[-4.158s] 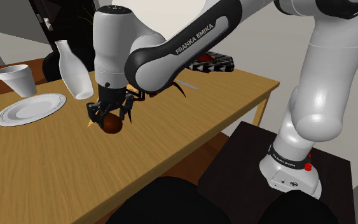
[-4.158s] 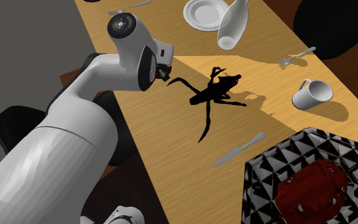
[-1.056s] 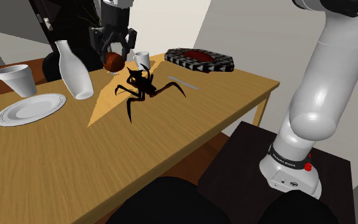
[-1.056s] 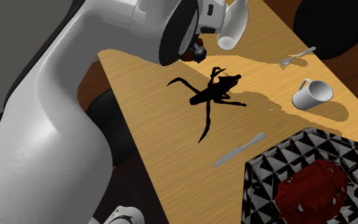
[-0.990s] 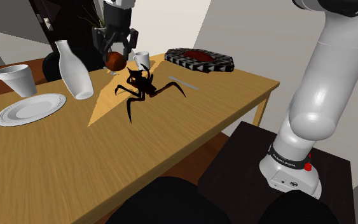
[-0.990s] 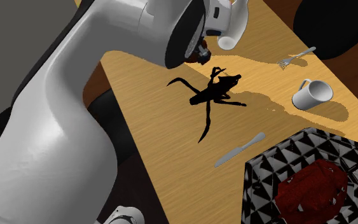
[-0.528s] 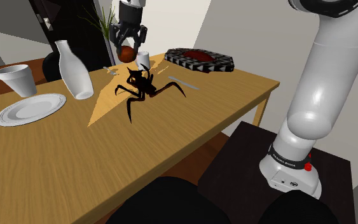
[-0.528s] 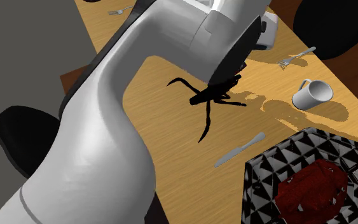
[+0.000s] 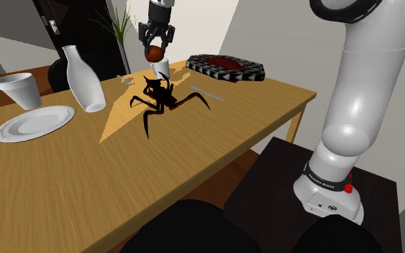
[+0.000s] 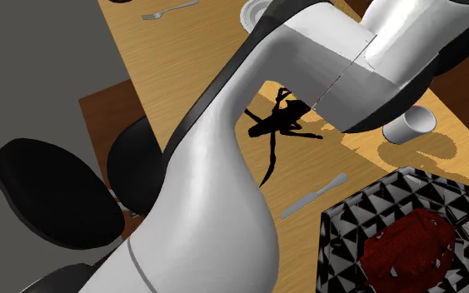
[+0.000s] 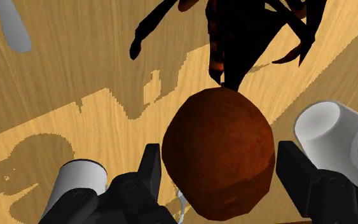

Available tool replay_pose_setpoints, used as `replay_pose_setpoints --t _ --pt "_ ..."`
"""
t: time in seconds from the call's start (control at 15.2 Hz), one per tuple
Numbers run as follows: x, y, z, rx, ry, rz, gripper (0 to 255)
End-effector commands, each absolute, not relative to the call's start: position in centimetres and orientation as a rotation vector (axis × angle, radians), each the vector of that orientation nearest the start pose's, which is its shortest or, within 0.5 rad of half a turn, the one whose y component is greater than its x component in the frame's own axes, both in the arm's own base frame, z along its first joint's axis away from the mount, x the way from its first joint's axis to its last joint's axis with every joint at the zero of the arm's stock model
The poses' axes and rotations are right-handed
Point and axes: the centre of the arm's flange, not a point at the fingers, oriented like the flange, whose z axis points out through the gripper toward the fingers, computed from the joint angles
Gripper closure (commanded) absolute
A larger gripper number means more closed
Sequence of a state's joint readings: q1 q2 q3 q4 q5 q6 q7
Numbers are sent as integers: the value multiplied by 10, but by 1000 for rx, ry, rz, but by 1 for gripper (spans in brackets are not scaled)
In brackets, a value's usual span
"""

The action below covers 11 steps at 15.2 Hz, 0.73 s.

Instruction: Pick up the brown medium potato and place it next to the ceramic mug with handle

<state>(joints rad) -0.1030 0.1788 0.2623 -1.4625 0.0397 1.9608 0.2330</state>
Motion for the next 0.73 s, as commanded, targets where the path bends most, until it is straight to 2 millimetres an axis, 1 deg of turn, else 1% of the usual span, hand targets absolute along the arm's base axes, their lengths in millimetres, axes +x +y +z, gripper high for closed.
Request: replay_pose_setpoints --t 0.0,0.59,0.66 --pt "648 66 616 -2958 137 -454 255" --pt "706 -37 616 -2958 137 -454 255" --pt "706 -37 611 -2958 137 -454 255"
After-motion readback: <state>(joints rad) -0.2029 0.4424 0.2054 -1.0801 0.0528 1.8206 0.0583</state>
